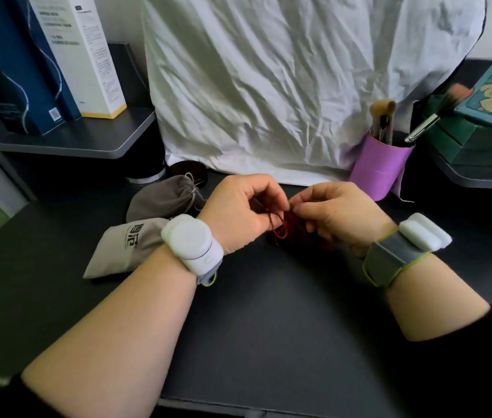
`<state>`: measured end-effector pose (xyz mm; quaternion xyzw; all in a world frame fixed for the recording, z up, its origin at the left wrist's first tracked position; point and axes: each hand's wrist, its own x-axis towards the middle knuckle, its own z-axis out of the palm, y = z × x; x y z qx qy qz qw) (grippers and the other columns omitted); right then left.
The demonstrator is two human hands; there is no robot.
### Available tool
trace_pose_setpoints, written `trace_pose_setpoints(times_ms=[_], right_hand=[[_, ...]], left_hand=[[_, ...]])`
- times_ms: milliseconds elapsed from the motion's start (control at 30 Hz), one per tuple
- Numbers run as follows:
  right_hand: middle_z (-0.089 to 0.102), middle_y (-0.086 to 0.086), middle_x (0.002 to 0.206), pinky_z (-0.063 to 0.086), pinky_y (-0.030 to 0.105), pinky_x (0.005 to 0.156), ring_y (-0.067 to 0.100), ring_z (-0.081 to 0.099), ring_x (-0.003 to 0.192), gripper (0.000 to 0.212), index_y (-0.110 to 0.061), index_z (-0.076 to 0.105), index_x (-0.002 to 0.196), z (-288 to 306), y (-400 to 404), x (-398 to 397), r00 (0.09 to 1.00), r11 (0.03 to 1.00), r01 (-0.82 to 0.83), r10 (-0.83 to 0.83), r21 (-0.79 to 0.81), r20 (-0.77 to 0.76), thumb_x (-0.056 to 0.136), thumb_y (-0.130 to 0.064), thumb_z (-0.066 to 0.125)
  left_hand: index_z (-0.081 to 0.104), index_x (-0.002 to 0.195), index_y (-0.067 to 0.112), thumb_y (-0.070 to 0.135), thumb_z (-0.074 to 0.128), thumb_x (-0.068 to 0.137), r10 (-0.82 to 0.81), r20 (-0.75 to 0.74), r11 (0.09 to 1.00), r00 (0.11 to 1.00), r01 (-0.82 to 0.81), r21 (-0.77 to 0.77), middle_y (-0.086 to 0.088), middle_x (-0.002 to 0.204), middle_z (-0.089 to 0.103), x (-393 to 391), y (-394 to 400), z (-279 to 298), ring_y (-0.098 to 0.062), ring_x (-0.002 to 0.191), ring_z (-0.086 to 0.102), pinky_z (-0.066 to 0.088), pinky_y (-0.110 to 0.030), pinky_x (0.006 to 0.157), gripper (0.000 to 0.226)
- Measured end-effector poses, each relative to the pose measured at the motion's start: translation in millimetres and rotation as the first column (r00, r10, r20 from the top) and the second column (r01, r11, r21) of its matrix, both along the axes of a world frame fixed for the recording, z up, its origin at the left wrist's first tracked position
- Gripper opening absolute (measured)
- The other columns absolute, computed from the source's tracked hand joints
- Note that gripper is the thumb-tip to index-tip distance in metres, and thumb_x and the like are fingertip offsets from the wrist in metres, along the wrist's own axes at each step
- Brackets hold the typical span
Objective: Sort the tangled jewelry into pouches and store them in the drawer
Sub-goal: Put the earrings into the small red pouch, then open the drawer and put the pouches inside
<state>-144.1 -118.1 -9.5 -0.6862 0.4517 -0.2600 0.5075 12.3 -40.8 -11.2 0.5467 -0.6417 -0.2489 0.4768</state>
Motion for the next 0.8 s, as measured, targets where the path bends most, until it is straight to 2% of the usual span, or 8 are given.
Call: trace_pose_setpoints(times_ms=[100, 200, 267, 367, 467, 567, 667, 800], right_hand=[[0.053, -0.003, 0.043, 0.027, 0.015, 0.034, 0.010, 0.035, 0.032, 0.011, -0.017, 0.069, 0.076, 4, 10, 4, 0.995, 0.997, -0.072, 0.069, -0.033, -0.073, 0.082, -0.008, 0.065], [0.055, -0.003, 0.045, 0.029, 0.019, 0.035, 0.011, 0.038, 0.034, 0.010, -0.019, 0.069, 0.077, 9, 21, 2, 0.990, 0.991, -0.105, 0.096, -0.082, -0.106, 0.081, -0.010, 0.066], [0.057, -0.003, 0.046, 0.031, 0.019, 0.036, 0.011, 0.040, 0.035, 0.010, -0.019, 0.069, 0.078, 11, 29, -1, 0.990, 0.989, -0.112, 0.102, -0.098, -0.096, 0.081, -0.010, 0.066], [0.061, -0.001, 0.052, 0.035, 0.019, 0.036, 0.011, 0.044, 0.038, 0.007, -0.014, 0.070, 0.083, 11, 51, 3, 0.989, 0.983, -0.138, 0.131, -0.117, -0.069, 0.082, -0.009, 0.066], [0.063, -0.001, 0.056, 0.039, 0.017, 0.039, 0.009, 0.048, 0.042, 0.006, -0.014, 0.070, 0.083, 7, 81, 12, 0.982, 0.975, -0.187, 0.181, -0.118, -0.056, 0.082, -0.009, 0.067], [0.067, -0.005, 0.060, 0.045, 0.022, 0.045, 0.008, 0.053, 0.049, 0.006, -0.017, 0.070, 0.081, 0, 93, 19, 0.973, 0.965, -0.227, 0.219, -0.130, -0.076, 0.080, -0.012, 0.069], [0.066, -0.010, 0.059, 0.049, 0.025, 0.053, 0.009, 0.055, 0.054, 0.007, -0.022, 0.070, 0.077, -7, 110, 28, 0.965, 0.944, -0.256, 0.240, -0.208, -0.102, 0.078, -0.016, 0.071], [0.063, -0.016, 0.057, 0.043, 0.017, 0.057, -0.002, 0.052, 0.050, 0.008, -0.026, 0.070, 0.075, -15, 143, 43, 0.948, 0.904, -0.318, 0.297, -0.287, -0.116, 0.077, -0.019, 0.072]], left_hand=[[0.064, 0.083, 0.011, -0.022, 0.060, 0.067, -0.052, 0.063, 0.998, 0.997, 0.050, 0.043, -0.008, 0.079, 0.068, -1, 8, 10, -0.025, 0.074, 0.066, 0.056, -0.039, 0.075, 0.037], [0.065, 0.088, 0.012, -0.024, 0.050, 0.065, -0.067, 0.094, 0.996, 0.993, 0.062, 0.058, -0.005, 0.084, 0.070, 5, 23, 17, -0.011, 0.079, 0.065, 0.054, -0.024, 0.070, 0.045], [0.065, 0.091, 0.009, -0.024, 0.049, 0.065, -0.057, 0.088, 0.997, 0.994, 0.051, 0.062, -0.008, 0.090, 0.070, 11, 33, 18, -0.016, 0.088, 0.067, 0.055, -0.030, 0.080, 0.045], [0.065, 0.094, 0.007, -0.022, 0.053, 0.069, 0.009, 0.071, 0.996, 0.997, -0.015, 0.083, -0.008, 0.093, 0.070, 23, 63, 16, -0.014, 0.090, 0.068, 0.054, -0.032, 0.086, 0.040], [0.065, 0.092, 0.015, -0.014, 0.063, 0.073, 0.101, 0.045, 0.987, 0.994, -0.106, 0.124, 0.000, 0.090, 0.071, 34, 101, 8, -0.008, 0.080, 0.068, 0.054, -0.021, 0.079, 0.035], [0.067, 0.089, 0.020, -0.001, 0.072, 0.073, 0.177, 0.018, 0.975, 0.984, -0.178, 0.132, 0.000, 0.090, 0.072, 42, 119, -3, -0.019, 0.083, 0.069, 0.054, -0.028, 0.080, 0.027], [0.068, 0.087, 0.019, -0.001, 0.072, 0.076, 0.251, -0.031, 0.963, 0.967, -0.247, 0.110, -0.004, 0.088, 0.072, 49, 146, -13, -0.020, 0.084, 0.068, 0.054, -0.028, 0.078, 0.023], [0.070, 0.085, 0.027, 0.013, 0.076, 0.075, 0.399, -0.088, 0.916, 0.913, -0.392, 0.088, 0.003, 0.080, 0.071, 61, 193, -30, -0.018, 0.076, 0.065, 0.053, -0.024, 0.074, 0.018]])
